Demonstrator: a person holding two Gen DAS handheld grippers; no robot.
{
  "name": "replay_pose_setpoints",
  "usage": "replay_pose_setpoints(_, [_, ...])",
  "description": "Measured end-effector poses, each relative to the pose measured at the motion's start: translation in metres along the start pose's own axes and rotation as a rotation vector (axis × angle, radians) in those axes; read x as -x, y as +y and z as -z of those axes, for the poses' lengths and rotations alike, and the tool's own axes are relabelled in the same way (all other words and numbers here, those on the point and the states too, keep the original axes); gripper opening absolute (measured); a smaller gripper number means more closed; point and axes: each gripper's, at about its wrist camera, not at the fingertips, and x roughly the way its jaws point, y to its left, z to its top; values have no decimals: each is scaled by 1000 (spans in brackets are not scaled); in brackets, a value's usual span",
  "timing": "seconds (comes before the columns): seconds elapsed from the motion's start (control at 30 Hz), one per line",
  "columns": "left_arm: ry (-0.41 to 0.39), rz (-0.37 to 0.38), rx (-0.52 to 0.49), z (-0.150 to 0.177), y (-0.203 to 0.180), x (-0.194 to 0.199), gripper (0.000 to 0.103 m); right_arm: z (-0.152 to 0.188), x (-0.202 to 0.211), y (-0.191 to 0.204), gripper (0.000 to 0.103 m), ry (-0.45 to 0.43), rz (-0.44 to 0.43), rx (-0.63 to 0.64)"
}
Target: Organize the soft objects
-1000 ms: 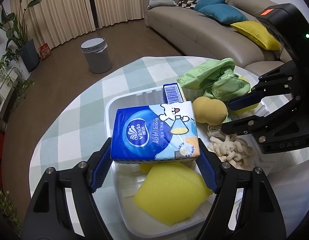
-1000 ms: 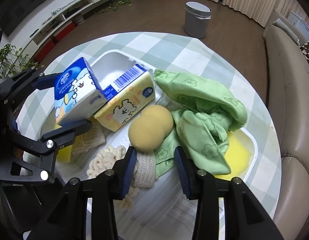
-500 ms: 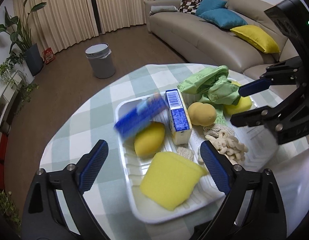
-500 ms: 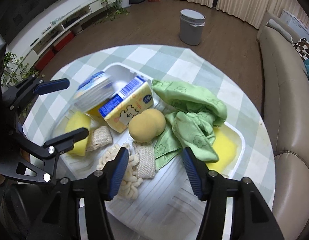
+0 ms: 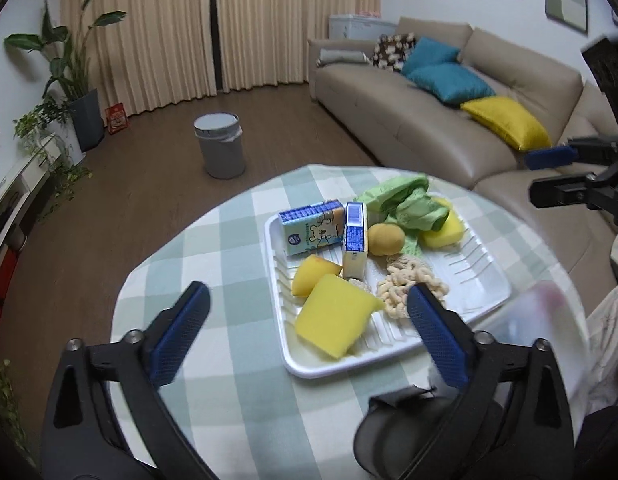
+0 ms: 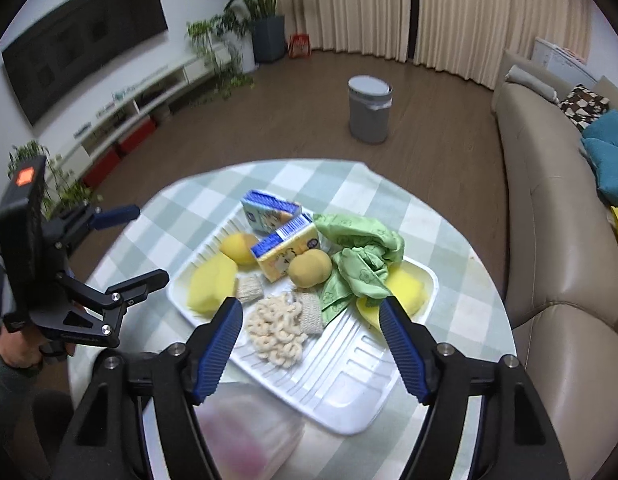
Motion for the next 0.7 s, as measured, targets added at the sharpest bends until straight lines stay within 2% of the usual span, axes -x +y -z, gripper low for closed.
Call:
replay_pose_setpoints(0.2, [-132, -2, 81, 25, 0, 73, 103, 31, 53, 10, 103, -134, 5, -40])
replay_pose_setpoints(0.3, [-188, -23, 128, 48, -8, 110, 103, 59, 81, 22, 103, -222, 18, -81])
replay_pose_setpoints(0.37, [-221, -27, 150, 70, -20, 132, 103, 84, 98, 35, 103, -280, 58, -120])
replay_pose_setpoints(0.5, [-203, -67, 177, 109, -50, 158, 103, 146, 121, 78, 103, -390, 139, -154])
replay_pose_setpoints(0.63, [-194, -118, 209, 143, -77, 179, 103, 206, 124, 125, 103, -430, 212, -171])
replay_pose_setpoints(0.7, [-182, -152, 204, 154, -88, 183, 103, 229, 125, 141, 103, -441, 218, -199])
